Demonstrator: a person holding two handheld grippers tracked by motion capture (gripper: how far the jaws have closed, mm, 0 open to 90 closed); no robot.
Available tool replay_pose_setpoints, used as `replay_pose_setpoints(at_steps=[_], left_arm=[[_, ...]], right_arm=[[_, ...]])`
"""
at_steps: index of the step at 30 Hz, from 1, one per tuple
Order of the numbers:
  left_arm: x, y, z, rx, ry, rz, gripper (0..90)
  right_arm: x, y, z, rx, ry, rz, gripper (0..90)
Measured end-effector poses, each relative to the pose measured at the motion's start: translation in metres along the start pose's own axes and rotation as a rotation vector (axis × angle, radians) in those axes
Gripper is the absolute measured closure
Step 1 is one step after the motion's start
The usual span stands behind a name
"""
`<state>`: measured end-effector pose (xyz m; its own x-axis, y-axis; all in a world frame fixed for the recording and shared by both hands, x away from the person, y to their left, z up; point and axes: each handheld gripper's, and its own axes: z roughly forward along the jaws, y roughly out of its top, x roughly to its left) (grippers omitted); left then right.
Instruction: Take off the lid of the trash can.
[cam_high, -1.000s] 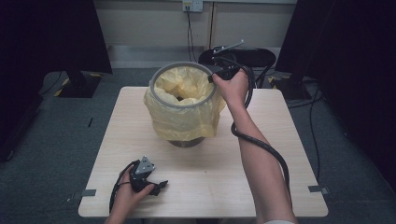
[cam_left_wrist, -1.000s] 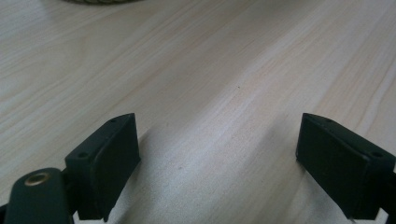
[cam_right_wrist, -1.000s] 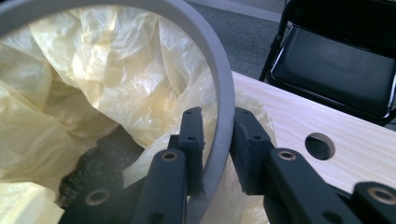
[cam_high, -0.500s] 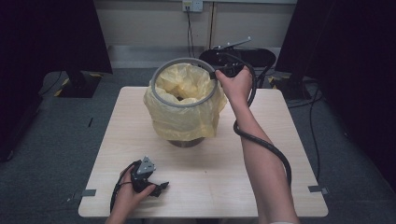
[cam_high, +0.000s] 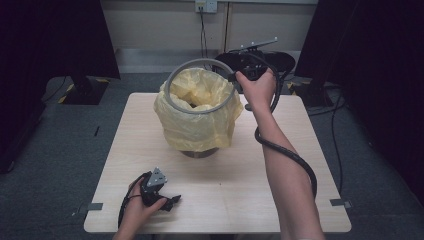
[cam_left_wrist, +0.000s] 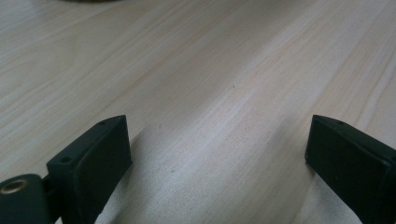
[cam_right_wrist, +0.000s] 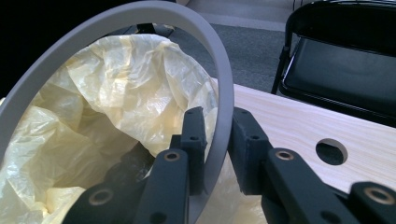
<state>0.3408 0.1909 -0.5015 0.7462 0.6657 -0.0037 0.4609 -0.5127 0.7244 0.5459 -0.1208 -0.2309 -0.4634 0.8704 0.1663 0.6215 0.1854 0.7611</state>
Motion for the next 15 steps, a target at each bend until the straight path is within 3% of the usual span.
replay_pose_setpoints(at_steps=[8, 15], left_arm=[[0.0, 0.0, 0.0, 0.0, 0.0, 0.0, 6.1], [0.0, 0.0, 0.0, 0.0, 0.0, 0.0, 6.1]], right_arm=[[-0.001, 0.006, -0.007, -0.03, 0.072, 0.081, 82.0], [-0.002, 0.011, -0.011, -0.034, 0.108, 0.117, 83.6]])
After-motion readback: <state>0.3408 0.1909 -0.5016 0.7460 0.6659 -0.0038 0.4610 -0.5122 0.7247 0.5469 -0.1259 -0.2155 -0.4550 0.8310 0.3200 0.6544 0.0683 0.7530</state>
